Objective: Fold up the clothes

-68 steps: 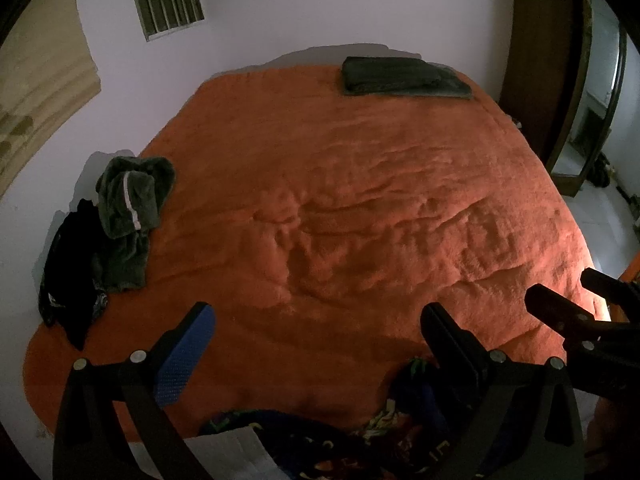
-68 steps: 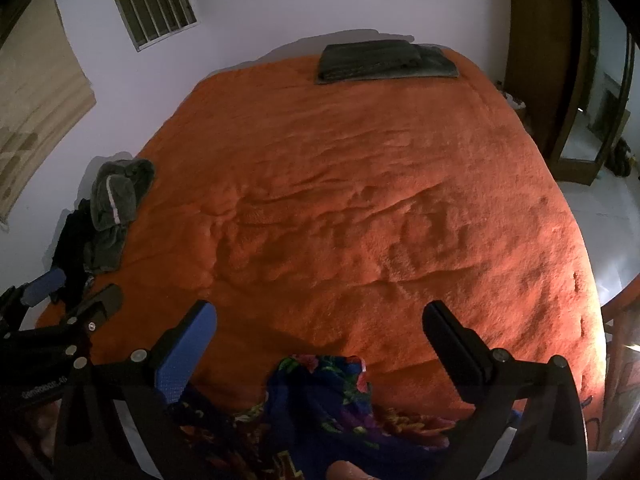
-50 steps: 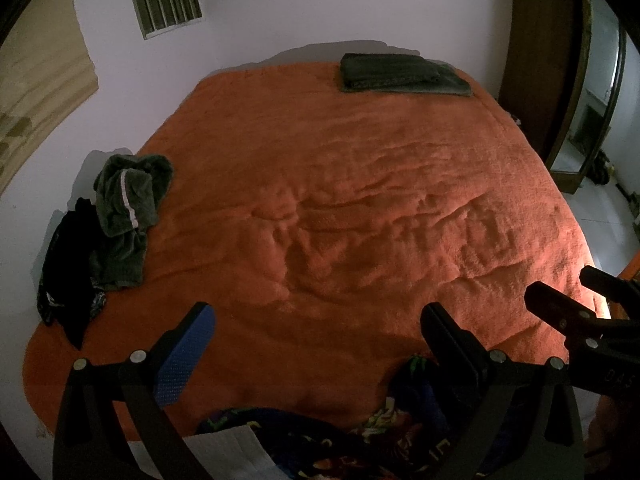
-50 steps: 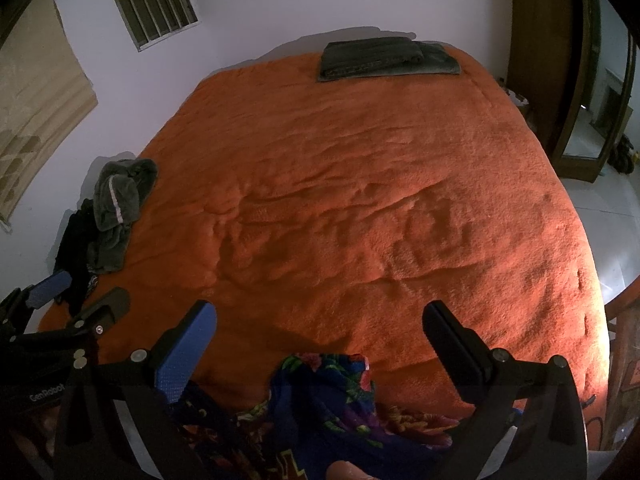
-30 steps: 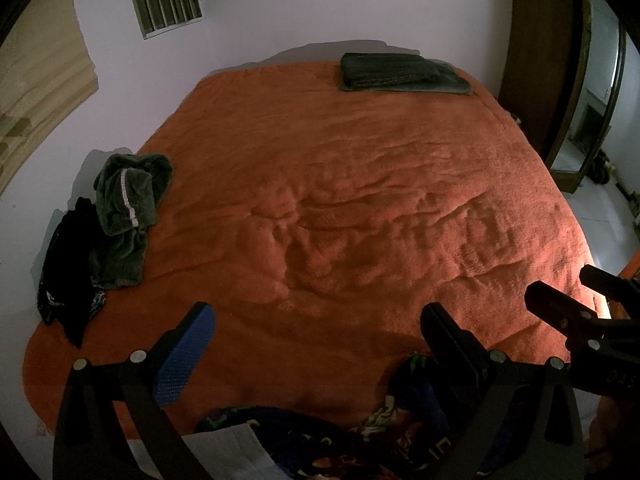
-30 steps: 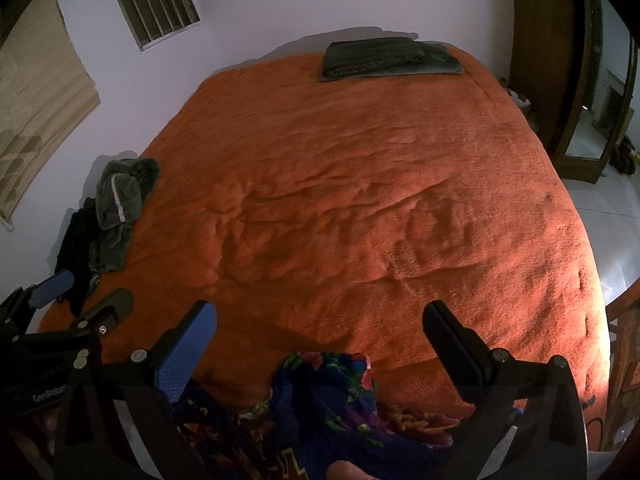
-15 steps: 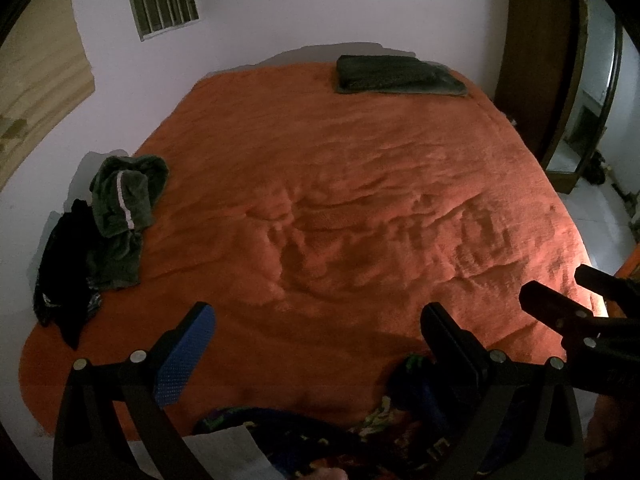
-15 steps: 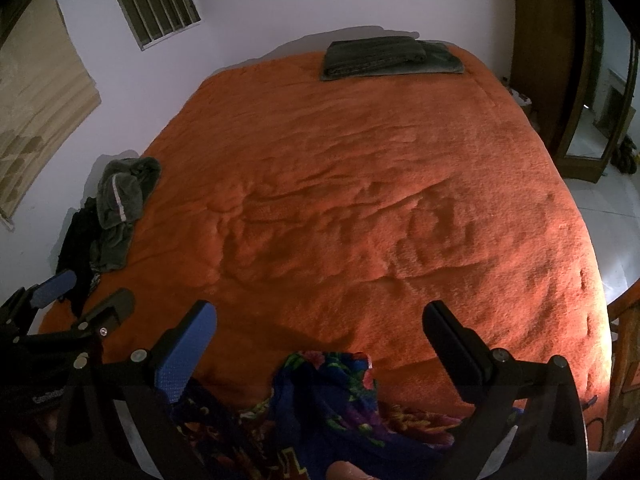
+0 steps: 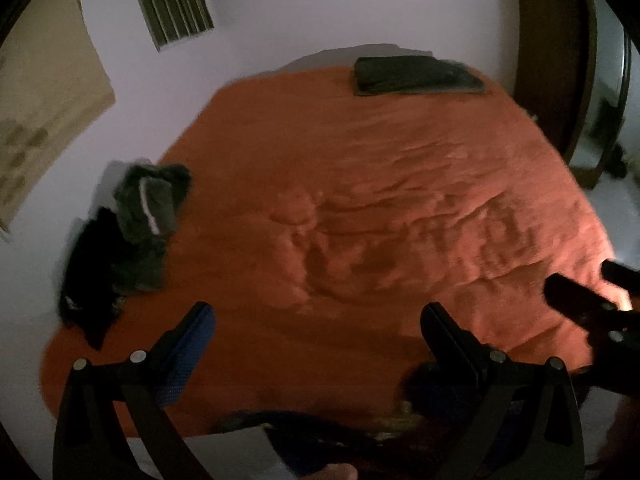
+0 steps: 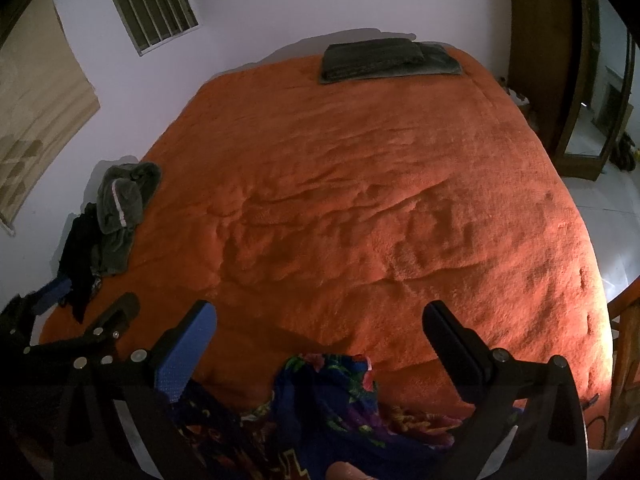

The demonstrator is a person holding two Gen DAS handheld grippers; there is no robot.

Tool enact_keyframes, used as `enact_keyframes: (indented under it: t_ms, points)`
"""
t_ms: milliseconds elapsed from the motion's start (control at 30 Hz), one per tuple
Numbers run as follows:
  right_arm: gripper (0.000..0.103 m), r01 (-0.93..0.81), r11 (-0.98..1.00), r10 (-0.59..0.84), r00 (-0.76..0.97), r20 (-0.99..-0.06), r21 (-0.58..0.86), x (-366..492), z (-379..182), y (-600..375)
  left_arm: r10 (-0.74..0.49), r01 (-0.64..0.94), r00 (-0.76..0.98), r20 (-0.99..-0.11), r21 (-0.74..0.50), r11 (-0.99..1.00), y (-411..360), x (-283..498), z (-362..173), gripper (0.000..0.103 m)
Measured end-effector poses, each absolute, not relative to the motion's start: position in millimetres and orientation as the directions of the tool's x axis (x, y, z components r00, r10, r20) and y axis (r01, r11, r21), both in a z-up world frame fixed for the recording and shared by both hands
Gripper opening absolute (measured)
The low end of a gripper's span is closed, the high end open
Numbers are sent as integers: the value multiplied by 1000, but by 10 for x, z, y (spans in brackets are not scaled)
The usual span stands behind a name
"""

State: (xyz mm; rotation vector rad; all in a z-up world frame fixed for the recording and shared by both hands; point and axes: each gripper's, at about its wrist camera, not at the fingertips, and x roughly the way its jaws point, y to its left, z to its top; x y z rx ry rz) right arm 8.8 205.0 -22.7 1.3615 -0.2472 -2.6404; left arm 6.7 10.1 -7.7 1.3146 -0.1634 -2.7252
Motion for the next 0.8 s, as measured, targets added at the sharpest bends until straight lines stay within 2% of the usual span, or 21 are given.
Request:
enact_keyframes:
  t_ms: [300,800]
  points:
    - [103,73,-971,-229,-575,-786,229,98,-234,2066,-112,93,-617,-779,69,-993,16,74,-43,102]
    - [103,61,-960,-256,-583,-771,273,91,-252,2101,-3,26,-620,-785,-16,-1000,1,25,-79,101]
